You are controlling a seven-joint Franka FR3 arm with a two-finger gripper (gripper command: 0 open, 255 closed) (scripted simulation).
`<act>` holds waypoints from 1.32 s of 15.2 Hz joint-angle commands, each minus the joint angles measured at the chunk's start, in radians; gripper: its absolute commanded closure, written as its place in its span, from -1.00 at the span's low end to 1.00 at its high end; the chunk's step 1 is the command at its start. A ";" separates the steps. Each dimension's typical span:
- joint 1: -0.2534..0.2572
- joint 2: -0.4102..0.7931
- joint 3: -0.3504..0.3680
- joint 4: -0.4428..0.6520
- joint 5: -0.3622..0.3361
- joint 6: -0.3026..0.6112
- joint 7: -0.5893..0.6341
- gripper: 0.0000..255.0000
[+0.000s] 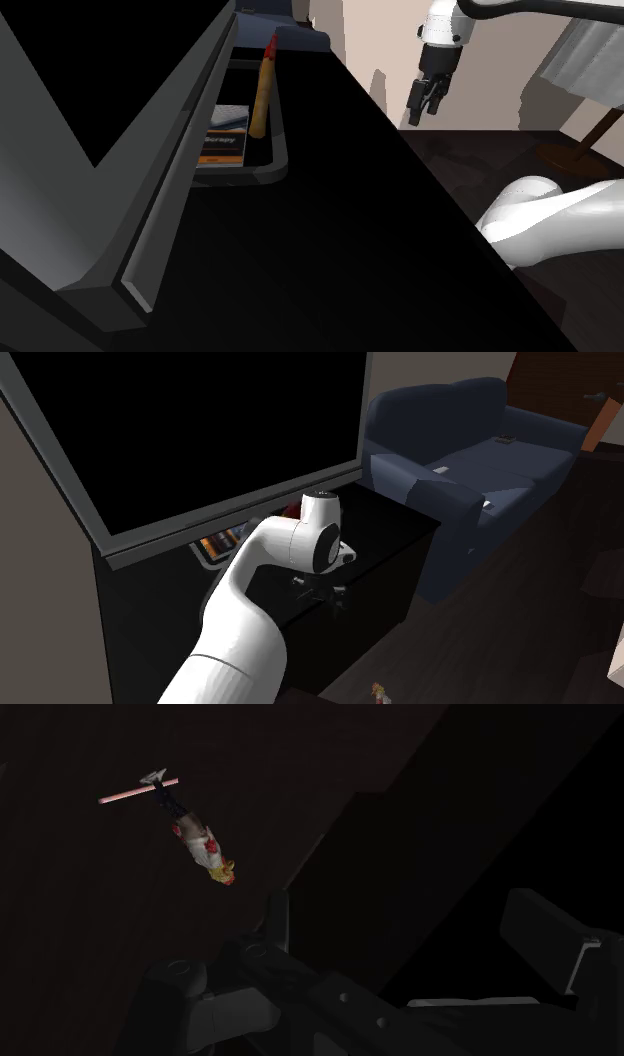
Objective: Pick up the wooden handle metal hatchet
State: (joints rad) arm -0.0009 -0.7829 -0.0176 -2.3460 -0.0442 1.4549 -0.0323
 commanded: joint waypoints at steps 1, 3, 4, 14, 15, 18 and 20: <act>0.000 0.000 0.000 0.000 0.000 0.000 0.000 -1.00; -0.001 0.033 0.043 0.027 0.039 0.020 0.083 -1.00; -0.003 0.051 0.065 0.042 0.057 0.030 0.124 -1.00; -0.039 0.291 0.261 0.274 0.156 0.129 0.526 -1.00; -0.044 0.320 0.279 0.305 0.156 0.136 0.566 -1.00; -0.059 0.413 0.332 0.406 0.147 0.154 0.688 -1.00; -0.068 0.480 0.365 0.482 0.132 0.161 0.771 -1.00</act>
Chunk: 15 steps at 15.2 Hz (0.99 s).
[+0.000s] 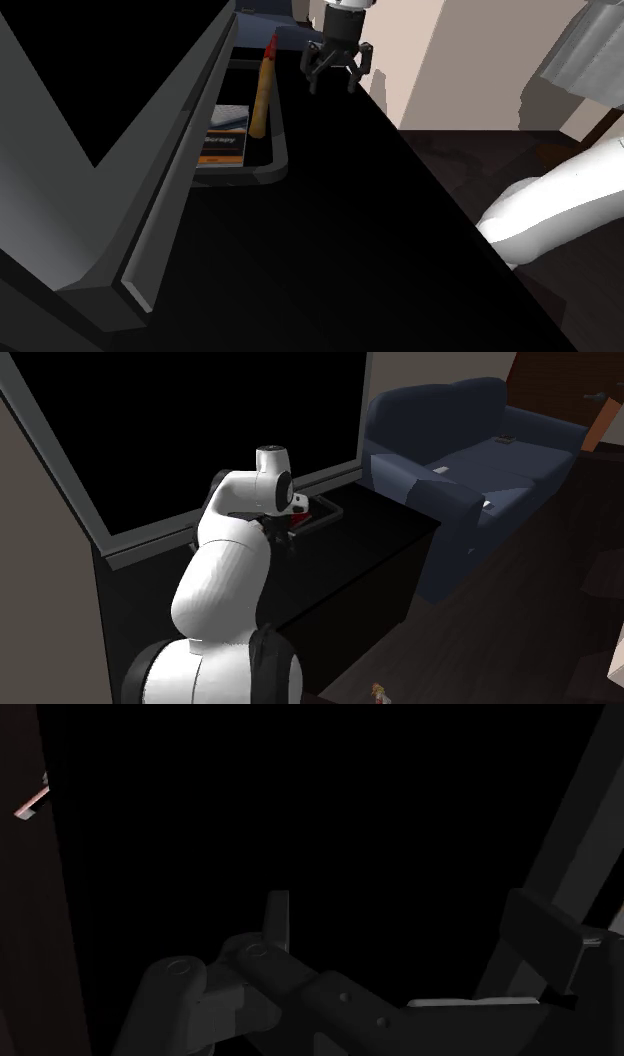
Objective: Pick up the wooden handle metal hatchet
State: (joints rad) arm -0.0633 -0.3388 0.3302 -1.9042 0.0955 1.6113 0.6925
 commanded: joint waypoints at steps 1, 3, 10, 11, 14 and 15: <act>-0.009 0.071 0.033 0.080 -0.019 0.007 0.087 -1.00; -0.013 0.145 0.063 0.167 -0.047 0.006 0.172 -1.00; 0.026 0.451 0.143 0.555 -0.214 -0.062 0.463 -1.00; 0.043 0.503 0.147 0.628 -0.246 -0.084 0.501 -1.00; 0.069 0.562 0.145 0.701 -0.281 -0.098 0.544 -1.00; 0.065 0.552 0.144 0.675 -0.276 -0.080 0.544 -1.00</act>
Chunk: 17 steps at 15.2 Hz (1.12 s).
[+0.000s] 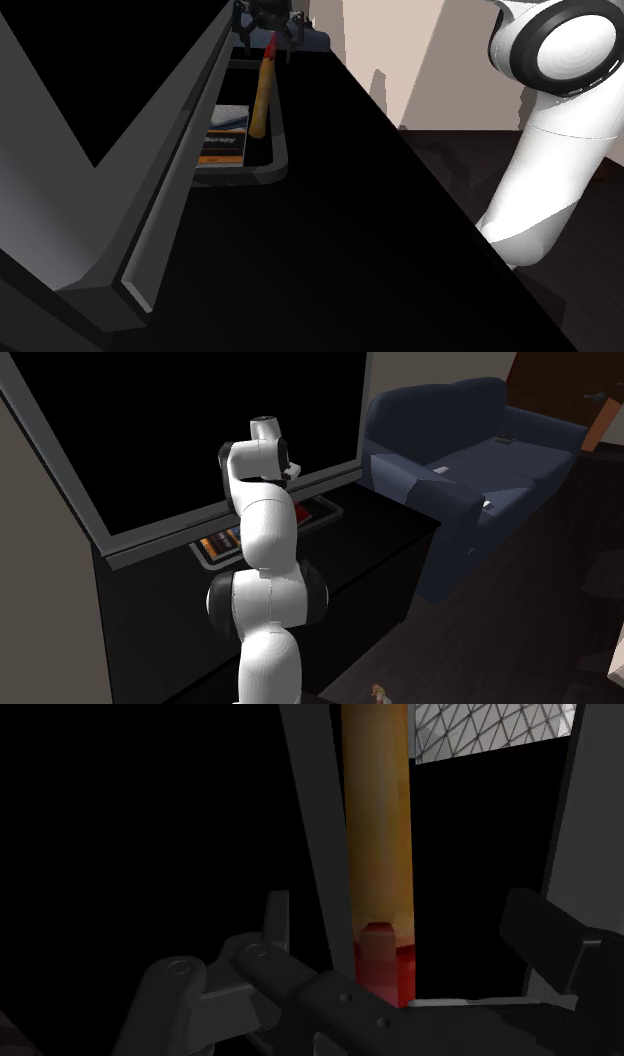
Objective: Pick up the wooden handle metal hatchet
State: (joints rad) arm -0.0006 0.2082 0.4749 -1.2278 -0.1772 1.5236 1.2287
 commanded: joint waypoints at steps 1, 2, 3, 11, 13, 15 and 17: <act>-0.002 -0.003 -0.001 -0.027 0.001 0.026 0.007 -1.00; -0.006 -0.011 -0.002 -0.052 0.005 0.043 0.006 -1.00; -0.010 -0.018 -0.003 -0.075 0.009 0.060 0.006 -1.00; -0.018 -0.039 -0.004 -0.140 0.019 0.106 0.006 1.00; -0.018 -0.038 -0.004 -0.138 0.019 0.105 0.006 1.00; -0.018 -0.039 -0.004 -0.138 0.019 0.105 0.006 1.00; -0.018 -0.035 -0.004 -0.132 0.017 0.102 0.005 1.00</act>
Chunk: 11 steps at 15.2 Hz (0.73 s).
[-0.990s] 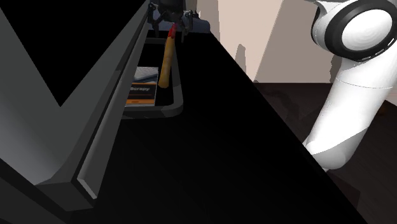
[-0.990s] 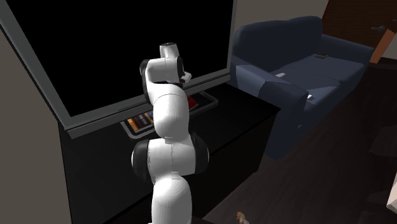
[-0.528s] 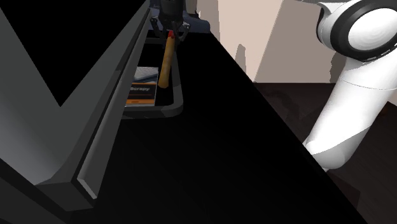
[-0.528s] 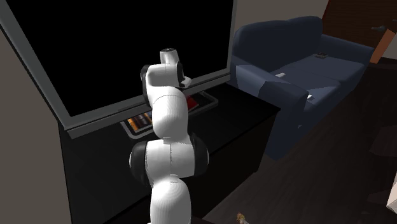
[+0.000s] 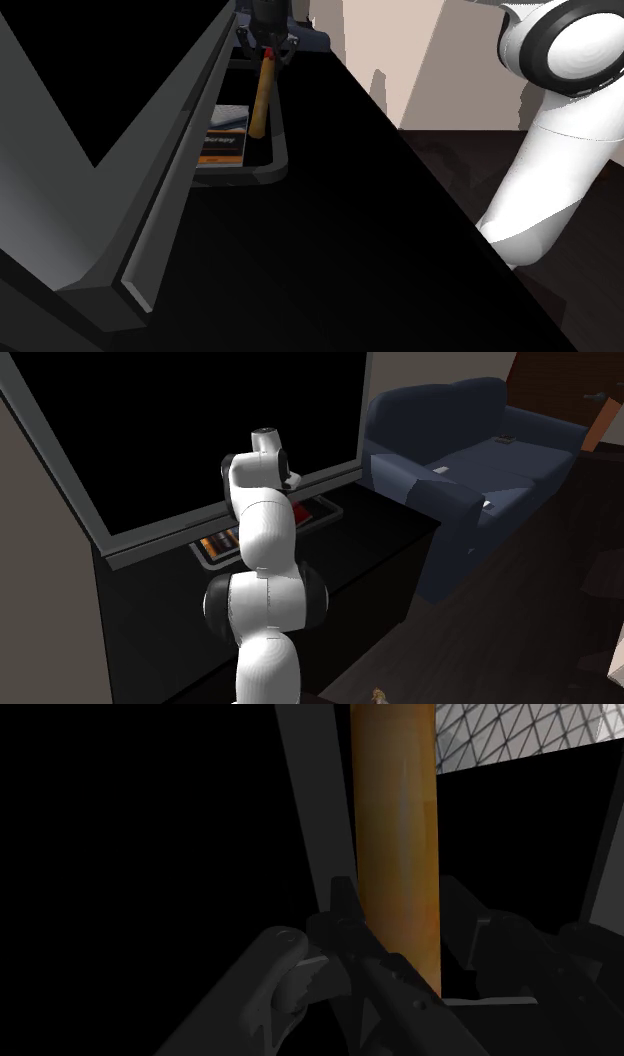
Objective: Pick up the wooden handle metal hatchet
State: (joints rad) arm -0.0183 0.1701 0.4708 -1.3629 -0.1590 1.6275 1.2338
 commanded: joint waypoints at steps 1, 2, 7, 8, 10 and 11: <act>0.003 0.009 0.000 0.025 -0.004 -0.018 0.000 1.00; 0.006 0.016 0.001 0.047 -0.007 -0.034 0.001 1.00; 0.026 0.057 0.005 0.171 -0.029 -0.122 0.003 1.00; 0.031 0.067 0.006 0.199 -0.034 -0.141 0.004 1.00; 0.044 0.089 0.008 0.259 -0.047 -0.180 0.005 1.00; 0.051 0.102 0.008 0.291 -0.054 -0.201 0.006 1.00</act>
State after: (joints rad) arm 0.0252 0.2558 0.4787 -1.1102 -0.2042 1.4502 1.2399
